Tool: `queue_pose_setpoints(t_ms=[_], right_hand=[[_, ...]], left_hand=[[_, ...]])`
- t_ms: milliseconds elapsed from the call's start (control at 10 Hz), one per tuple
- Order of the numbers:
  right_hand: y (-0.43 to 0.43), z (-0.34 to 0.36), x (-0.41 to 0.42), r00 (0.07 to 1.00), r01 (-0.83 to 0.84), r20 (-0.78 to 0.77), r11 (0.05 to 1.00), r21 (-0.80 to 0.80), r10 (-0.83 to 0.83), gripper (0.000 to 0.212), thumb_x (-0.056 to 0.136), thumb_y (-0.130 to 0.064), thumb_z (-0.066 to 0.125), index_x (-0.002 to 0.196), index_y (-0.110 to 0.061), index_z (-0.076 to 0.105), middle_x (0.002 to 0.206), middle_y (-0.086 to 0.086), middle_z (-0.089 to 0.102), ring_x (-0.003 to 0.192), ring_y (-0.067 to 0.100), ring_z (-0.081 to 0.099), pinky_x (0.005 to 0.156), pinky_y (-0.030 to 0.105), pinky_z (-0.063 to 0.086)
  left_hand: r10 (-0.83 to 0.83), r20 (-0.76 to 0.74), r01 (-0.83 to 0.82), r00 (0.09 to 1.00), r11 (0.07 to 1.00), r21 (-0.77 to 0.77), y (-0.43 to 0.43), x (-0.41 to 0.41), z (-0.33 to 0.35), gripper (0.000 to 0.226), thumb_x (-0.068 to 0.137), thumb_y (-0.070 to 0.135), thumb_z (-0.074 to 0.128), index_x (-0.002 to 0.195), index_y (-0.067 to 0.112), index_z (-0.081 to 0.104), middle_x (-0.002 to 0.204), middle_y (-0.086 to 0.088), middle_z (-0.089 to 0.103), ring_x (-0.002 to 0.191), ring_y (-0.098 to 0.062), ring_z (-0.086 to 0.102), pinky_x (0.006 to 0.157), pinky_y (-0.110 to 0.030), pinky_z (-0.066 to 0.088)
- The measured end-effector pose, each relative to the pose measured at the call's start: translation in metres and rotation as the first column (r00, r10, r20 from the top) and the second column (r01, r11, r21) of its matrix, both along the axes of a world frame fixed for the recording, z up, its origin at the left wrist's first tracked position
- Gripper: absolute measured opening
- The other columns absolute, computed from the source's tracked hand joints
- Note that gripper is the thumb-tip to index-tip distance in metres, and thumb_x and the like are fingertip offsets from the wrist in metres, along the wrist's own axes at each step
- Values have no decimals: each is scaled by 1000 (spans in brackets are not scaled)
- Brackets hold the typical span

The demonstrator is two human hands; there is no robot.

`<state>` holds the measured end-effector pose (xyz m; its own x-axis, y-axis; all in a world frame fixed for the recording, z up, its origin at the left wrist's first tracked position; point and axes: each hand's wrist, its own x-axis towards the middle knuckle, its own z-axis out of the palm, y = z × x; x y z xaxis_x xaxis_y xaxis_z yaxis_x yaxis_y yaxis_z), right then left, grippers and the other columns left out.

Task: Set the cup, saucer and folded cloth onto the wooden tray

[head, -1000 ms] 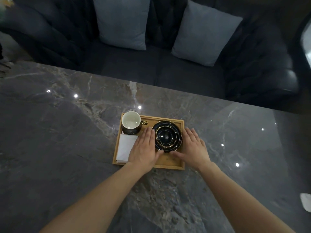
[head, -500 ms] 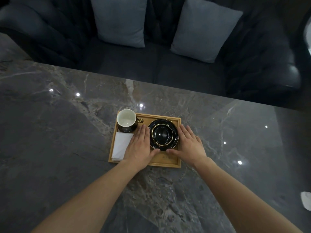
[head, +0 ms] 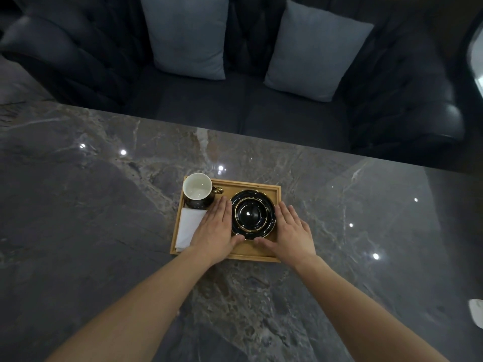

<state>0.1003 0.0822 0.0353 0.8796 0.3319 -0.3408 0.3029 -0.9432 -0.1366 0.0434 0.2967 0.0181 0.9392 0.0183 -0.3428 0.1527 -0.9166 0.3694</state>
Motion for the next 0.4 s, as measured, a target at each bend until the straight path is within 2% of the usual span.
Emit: queue_pose_setpoints(t_ms=[200,400], right_hand=[[1,2,-2,1000,19,-6,1000,2,-19,119,73,-92,40,162,-22,3,170,-7,2,155,14,-1,122,42,15],[-5,8,-6,1000,20,13,1000,11,-20,118,73,-94,33,161,-22,-1,170,-3,2,155,15,2,122,43,16]], left_hand=[[2,-20,-2,1000,1000,-6,0,1,5,105,95,62,51,160,11,-13,170,-8,-16,156,-20,-15,129,-39,1],[-47,69,46,997,999,20,-8,-10,16,99,97,63,43,160,10,-12,170,-10,-15,156,-20,-15,125,-34,-6]])
